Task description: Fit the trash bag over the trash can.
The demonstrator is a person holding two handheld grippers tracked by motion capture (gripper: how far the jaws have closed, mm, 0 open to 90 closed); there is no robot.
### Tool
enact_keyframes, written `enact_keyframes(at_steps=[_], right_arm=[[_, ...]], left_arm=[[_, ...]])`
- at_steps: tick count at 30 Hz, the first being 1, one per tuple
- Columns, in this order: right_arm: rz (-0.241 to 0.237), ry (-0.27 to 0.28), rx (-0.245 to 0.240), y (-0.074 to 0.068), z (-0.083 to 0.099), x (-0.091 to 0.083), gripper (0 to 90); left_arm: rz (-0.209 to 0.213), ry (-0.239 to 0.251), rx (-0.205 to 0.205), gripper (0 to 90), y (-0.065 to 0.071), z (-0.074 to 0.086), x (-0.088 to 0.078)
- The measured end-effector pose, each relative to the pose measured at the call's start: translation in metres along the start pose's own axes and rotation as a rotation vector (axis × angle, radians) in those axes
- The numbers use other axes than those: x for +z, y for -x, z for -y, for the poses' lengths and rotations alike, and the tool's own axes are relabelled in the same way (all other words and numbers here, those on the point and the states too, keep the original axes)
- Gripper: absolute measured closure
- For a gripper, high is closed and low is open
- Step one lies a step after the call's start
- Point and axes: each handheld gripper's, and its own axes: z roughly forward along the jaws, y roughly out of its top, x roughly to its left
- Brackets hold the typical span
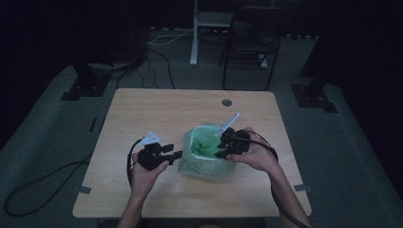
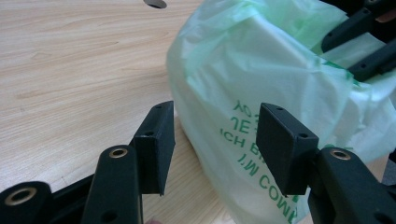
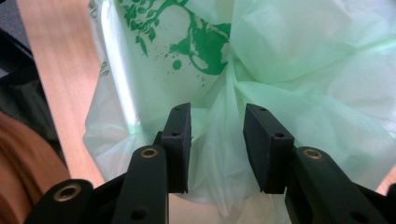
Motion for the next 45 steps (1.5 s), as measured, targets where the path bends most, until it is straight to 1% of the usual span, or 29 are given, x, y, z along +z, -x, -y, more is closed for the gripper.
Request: enact_keyframes(at_steps=[3, 4, 7, 10, 13, 15, 16, 19, 20, 23, 25, 26, 29, 32, 36, 38, 40, 42, 44, 45], right_arm=[[-0.002, 0.034, 0.005, 0.001, 0.001, -0.004, 60.2], [0.007, 0.05, 0.014, 0.002, 0.002, -0.006, 59.3], [0.026, 0.123, 0.056, 0.011, 0.002, -0.01, 58.3], [0.042, 0.163, 0.106, 0.024, 0.001, -0.008, 60.5], [0.042, 0.166, 0.136, 0.035, -0.003, 0.001, 62.4], [0.055, 0.159, 0.139, 0.04, -0.007, 0.009, 63.1], [0.071, 0.154, 0.14, 0.041, -0.009, 0.012, 64.0], [0.097, 0.168, 0.139, 0.043, -0.014, 0.018, 64.0], [0.11, 0.173, 0.131, 0.043, -0.015, 0.019, 63.5], [0.118, 0.171, 0.127, 0.044, -0.016, 0.022, 60.6], [0.138, 0.165, 0.122, 0.042, -0.013, 0.019, 58.4], [0.142, 0.171, 0.116, 0.04, -0.011, 0.017, 57.8], [0.161, 0.196, 0.119, 0.033, 0.0, 0.006, 56.7], [0.18, 0.194, 0.115, 0.027, 0.011, -0.002, 56.6], [0.17, 0.178, 0.087, 0.016, 0.023, -0.01, 55.2], [0.154, 0.166, 0.075, 0.012, 0.026, -0.012, 54.3], [0.154, 0.162, 0.055, 0.009, 0.028, -0.014, 53.2], [0.168, 0.179, 0.058, 0.008, 0.03, -0.017, 52.1], [0.179, 0.205, 0.074, 0.008, 0.033, -0.022, 51.9], [0.179, 0.205, 0.074, 0.008, 0.033, -0.022, 51.9]], left_arm=[[0.0, -0.002, 0.005, 47.7, 0.001, 0.0, 0.0], [0.0, -0.001, 0.003, 47.7, 0.001, 0.0, 0.0], [-0.001, -0.001, 0.004, 47.7, 0.0, 0.0, -0.001], [0.0, 0.001, 0.0, 47.6, 0.0, 0.0, 0.0], [0.0, -0.002, 0.0, 47.4, 0.001, 0.0, 0.001], [0.0, -0.002, 0.001, 47.4, 0.0, 0.0, 0.0], [-0.001, 0.0, -0.001, 47.4, 0.0, 0.0, 0.0], [-0.003, 0.004, -0.004, 47.4, 0.0, 0.0, -0.001], [-0.003, 0.003, -0.003, 47.3, 0.0, 0.0, -0.001], [-0.002, 0.004, 0.002, 47.2, 0.0, 0.0, -0.002], [-0.002, 0.008, 0.0, 47.2, 0.0, 0.0, -0.003], [-0.003, 0.009, -0.001, 47.2, 0.0, 0.0, -0.003], [-0.005, 0.008, -0.001, 47.2, -0.001, 0.0, -0.003], [-0.002, 0.005, 0.0, 47.1, 0.0, 0.0, -0.002], [-0.002, 0.005, -0.002, 47.1, 0.0, 0.0, -0.001], [0.0, 0.004, -0.005, 47.1, 0.001, 0.0, 0.0], [0.0, 0.001, -0.004, 47.0, 0.001, 0.001, 0.001], [0.0, 0.002, -0.004, 47.0, 0.001, 0.001, 0.001], [-0.002, 0.004, -0.005, 47.0, 0.0, 0.0, -0.001], [-0.002, 0.004, -0.005, 47.0, 0.0, 0.0, -0.001]])
